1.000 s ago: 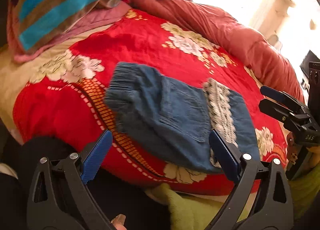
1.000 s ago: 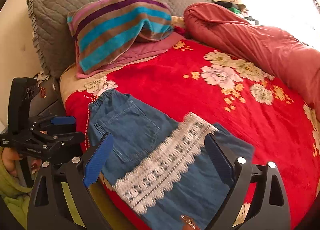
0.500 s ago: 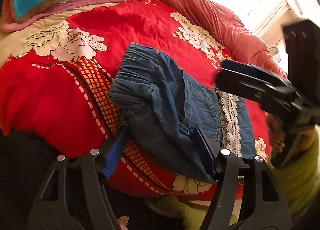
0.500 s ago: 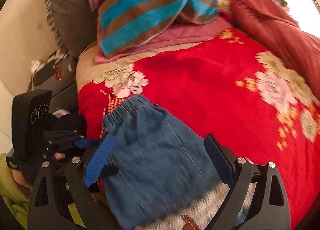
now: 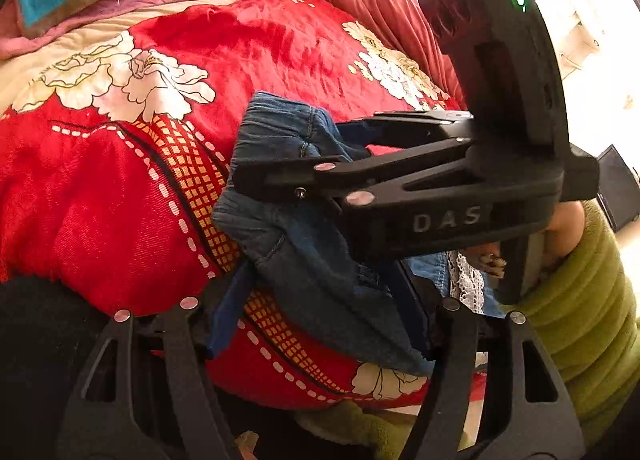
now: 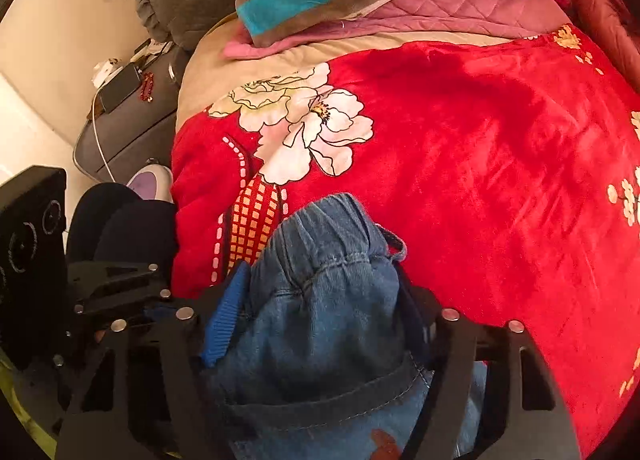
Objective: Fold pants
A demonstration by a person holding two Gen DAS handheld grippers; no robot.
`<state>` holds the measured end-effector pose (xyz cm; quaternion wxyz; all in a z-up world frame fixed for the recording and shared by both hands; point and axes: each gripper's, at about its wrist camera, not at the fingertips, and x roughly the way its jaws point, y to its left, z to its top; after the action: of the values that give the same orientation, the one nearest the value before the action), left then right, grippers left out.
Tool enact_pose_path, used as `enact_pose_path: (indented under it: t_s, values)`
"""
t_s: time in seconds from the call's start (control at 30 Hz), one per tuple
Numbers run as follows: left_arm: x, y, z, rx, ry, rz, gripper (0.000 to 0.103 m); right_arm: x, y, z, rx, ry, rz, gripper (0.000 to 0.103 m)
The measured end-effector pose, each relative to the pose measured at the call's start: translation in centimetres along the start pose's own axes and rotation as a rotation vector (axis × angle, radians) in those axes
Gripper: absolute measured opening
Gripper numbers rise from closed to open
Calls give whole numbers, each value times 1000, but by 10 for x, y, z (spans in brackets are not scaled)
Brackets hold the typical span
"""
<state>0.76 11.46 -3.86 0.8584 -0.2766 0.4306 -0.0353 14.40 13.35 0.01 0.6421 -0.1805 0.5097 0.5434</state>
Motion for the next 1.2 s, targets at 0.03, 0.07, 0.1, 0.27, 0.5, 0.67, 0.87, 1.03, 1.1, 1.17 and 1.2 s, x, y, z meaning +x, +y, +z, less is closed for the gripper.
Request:
enact_pose_path:
  t_s: [0.03, 0.07, 0.1, 0.27, 0.5, 0.67, 0.87, 1.03, 1.1, 1.17, 1.2]
  values:
    - [0, 0, 1, 1, -2, -1, 60, -6, -3, -2, 13, -17, 18, 53]
    - [0, -1, 2, 3, -3, -1, 61, -14, -5, -6, 20, -33, 37, 45]
    - [-1, -2, 2, 6, -6, -6, 63, -19, -5, -8, 21, -48, 47, 42]
    - [-10, -9, 1, 19, -23, -73, 75, -64, -6, -30, 47, -169, 82, 35]
    - [3, -34, 3, 36, 22, -157, 87, -134, -21, -74, 97, -330, 106, 35]
    - [20, -75, 6, 107, 76, -235, 87, -164, -32, -107, 156, -409, 102, 35]
    - [26, -138, -5, 256, 103, -337, 87, -199, -48, -167, 262, -526, 61, 58]
    - [43, -169, -33, 393, 167, -332, 87, -208, -74, -233, 447, -552, -29, 77]
    - [52, -172, -46, 430, 198, -316, 87, -204, -79, -253, 517, -532, -77, 79]
    - [57, -175, -55, 456, 216, -293, 87, -199, -79, -269, 574, -522, -121, 80]
    - [58, -177, -60, 480, 211, -266, 87, -196, -79, -272, 591, -526, -122, 80]
